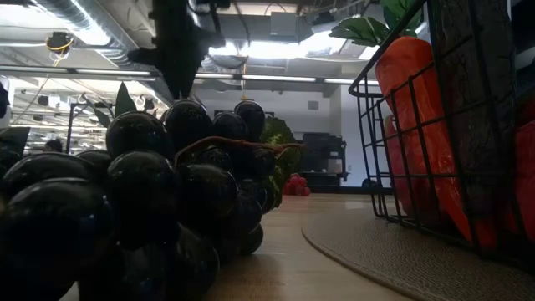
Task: Build produce basket
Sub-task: Put the tangerines into the black wire basket
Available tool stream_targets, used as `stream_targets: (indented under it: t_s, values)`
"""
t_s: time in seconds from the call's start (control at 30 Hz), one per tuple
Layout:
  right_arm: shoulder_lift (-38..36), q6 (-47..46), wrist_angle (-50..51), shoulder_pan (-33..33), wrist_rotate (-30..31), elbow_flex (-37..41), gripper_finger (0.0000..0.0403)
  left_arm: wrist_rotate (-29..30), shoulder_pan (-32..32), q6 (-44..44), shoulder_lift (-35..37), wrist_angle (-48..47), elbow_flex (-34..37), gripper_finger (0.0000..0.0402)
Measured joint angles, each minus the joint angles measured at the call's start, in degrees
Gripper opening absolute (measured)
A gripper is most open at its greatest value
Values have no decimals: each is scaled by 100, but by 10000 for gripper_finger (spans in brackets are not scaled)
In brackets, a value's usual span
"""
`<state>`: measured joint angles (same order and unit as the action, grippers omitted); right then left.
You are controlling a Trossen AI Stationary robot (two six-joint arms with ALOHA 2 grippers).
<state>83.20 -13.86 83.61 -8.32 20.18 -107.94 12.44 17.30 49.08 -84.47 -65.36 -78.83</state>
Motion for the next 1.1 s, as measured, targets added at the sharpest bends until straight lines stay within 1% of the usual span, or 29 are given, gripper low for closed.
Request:
stream_targets:
  t_s: [0.1,0.23,0.43,0.63,0.77,0.97,1.1]
  values:
    - [0,370,-99,288,-248,2,103,-134,583,-138,-152,65,-4,78]
    - [0,846,-280,565,-247,2,103,-132,1164,-845,-396,221,-16,78]
    - [-2,1053,-565,902,-569,2,103,248,1740,-1758,-911,673,-9,78]
    - [-2,807,-806,1095,-637,4,103,408,2186,-2396,-1409,791,-2,78]
    - [-2,528,-848,1188,-636,4,103,646,2382,-2566,-1688,832,-7,78]
    - [-2,352,-860,1323,-636,4,103,665,2599,-2989,-2003,1098,-9,78]
    - [-2,341,-882,1386,-634,4,103,648,2714,-3021,-2036,1105,-3,78]
